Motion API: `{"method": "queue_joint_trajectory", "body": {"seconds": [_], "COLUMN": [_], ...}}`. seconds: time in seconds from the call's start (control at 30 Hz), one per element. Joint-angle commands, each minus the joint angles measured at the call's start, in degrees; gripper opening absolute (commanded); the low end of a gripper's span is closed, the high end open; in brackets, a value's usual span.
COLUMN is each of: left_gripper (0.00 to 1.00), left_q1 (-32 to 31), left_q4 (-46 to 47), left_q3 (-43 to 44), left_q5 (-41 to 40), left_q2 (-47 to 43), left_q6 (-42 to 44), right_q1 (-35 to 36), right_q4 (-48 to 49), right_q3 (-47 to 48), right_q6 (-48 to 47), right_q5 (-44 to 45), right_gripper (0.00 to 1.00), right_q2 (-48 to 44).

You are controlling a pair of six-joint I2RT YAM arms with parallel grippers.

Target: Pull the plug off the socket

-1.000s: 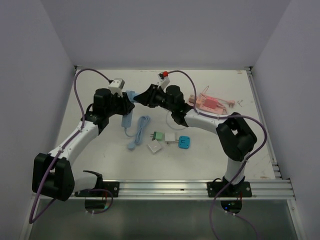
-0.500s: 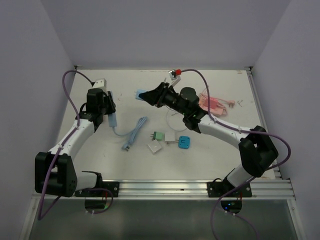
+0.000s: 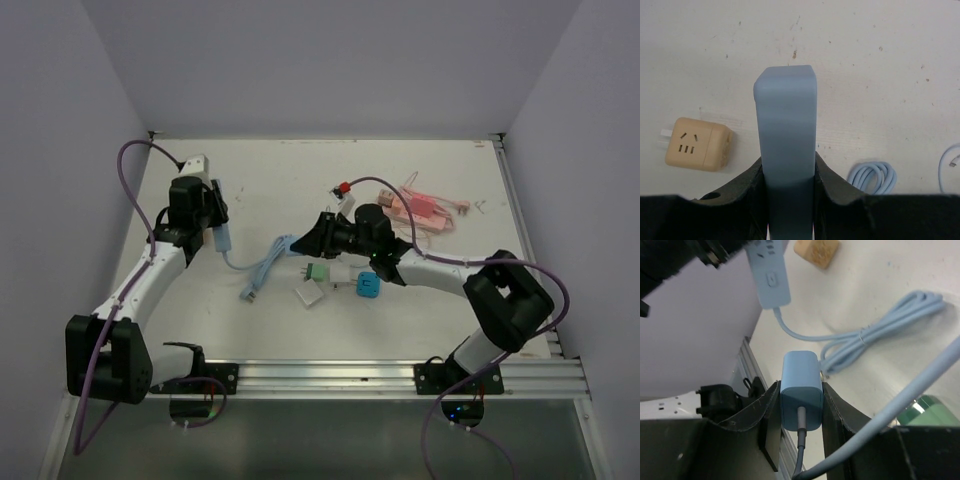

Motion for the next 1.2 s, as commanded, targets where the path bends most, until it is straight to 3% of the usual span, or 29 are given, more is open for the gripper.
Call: {"method": "queue_joint_trajectory", "body": {"seconds": [0.0, 0.5, 0.63, 0.9, 1.17], "left_gripper": [0.0, 0.0, 0.0, 0.0, 0.0], "left_q1": [0.17, 0.17, 0.17, 0.09, 0.09], "left_q4": [3.0, 3.35, 3.44, 2.74, 0.63], "left_q3": [0.99, 0.2, 0.2, 1.43, 11.88], "left_q5": [0.33, 0.95, 0.95, 0.87, -7.13], "left_q2": [-1.7, -2.75, -2.84, -1.09, 4.7], "left_q6": [0.75, 2.06, 2.42, 3.29, 5.05], "right_q1": [0.14, -10.13, -10.76, -10.93, -10.93], "right_q4": [-1.97, -2.5, -9.08, -10.67, -16.64], "right_q3": [-0.79, 7.29, 8.52, 8.44, 7.21], "right_q6": [-2.12, -3.62, -7.39, -8.1, -11.35], "right_q5": [-3.87, -6.86, -6.24, -9.05, -9.32], "right_gripper": [0.0, 0.01, 0.15, 0.36, 0.7], "right_q2": [1.54, 16.4, 17.28, 19.13, 14.91]}}
